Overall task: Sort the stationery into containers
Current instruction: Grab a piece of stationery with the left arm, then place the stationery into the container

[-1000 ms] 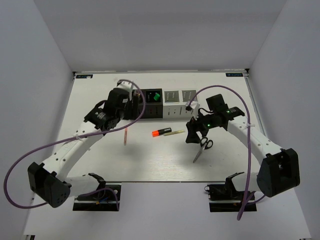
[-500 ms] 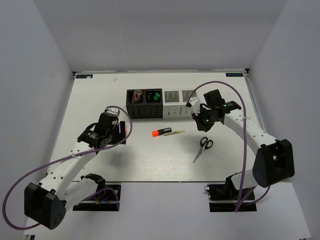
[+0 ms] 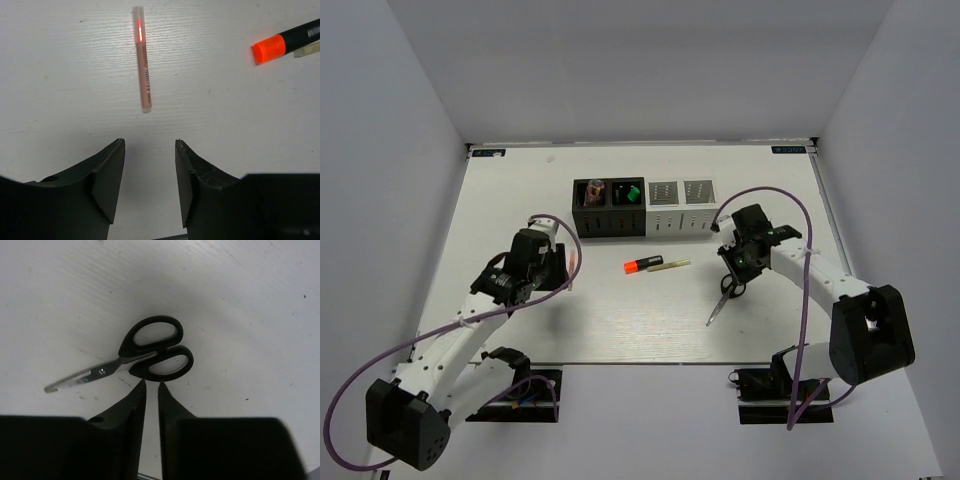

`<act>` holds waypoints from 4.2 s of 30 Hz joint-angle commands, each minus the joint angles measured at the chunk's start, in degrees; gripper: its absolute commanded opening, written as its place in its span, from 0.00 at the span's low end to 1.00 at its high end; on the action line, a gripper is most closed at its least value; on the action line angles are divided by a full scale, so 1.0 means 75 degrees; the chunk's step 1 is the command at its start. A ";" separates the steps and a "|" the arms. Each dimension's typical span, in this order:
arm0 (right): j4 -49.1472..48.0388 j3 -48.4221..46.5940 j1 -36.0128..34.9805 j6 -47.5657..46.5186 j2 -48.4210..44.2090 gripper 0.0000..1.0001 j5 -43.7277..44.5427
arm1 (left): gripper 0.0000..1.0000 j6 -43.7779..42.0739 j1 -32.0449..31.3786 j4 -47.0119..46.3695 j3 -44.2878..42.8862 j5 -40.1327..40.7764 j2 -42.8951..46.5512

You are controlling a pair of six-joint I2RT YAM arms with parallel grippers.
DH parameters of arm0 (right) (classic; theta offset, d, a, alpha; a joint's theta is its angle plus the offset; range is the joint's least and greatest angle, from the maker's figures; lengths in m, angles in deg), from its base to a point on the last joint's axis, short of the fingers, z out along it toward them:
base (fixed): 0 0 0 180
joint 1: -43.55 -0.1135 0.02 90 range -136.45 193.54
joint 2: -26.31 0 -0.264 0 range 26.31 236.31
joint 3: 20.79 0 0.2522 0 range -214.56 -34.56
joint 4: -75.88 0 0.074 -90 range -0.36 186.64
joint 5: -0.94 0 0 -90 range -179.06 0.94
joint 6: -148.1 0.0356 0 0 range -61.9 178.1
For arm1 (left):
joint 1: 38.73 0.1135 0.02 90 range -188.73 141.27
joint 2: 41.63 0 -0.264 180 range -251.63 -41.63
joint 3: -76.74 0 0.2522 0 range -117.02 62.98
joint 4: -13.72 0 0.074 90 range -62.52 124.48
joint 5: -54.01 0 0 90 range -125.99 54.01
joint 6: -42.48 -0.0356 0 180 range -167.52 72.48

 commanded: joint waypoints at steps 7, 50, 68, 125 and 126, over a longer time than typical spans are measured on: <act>-0.0889 0.0084 0.0250 0.1965 -0.0333 0.00 0.1253 | 0.45 -0.0115 -0.0657 -0.1032 -0.0702 -0.2352 -0.0827; -0.0725 0.0002 0.1094 0.3220 -0.2513 0.41 0.1700 | 0.48 -0.0138 -0.5347 -0.3423 -0.7667 0.0636 -1.0098; -0.0795 0.0061 0.1164 0.3302 -0.2747 0.42 0.1782 | 0.40 -0.0396 -0.5605 -0.2252 -0.7656 0.0964 -1.0462; -0.1053 0.0541 0.1375 0.2600 -0.3204 0.85 -0.0257 | 0.00 -0.2875 -0.2957 -0.6725 -0.7009 0.1773 -0.6920; -0.1030 0.0576 0.1375 0.2599 -0.3216 0.85 -0.0327 | 0.00 -0.3031 -0.2921 -0.6902 -0.7045 0.1796 -0.7004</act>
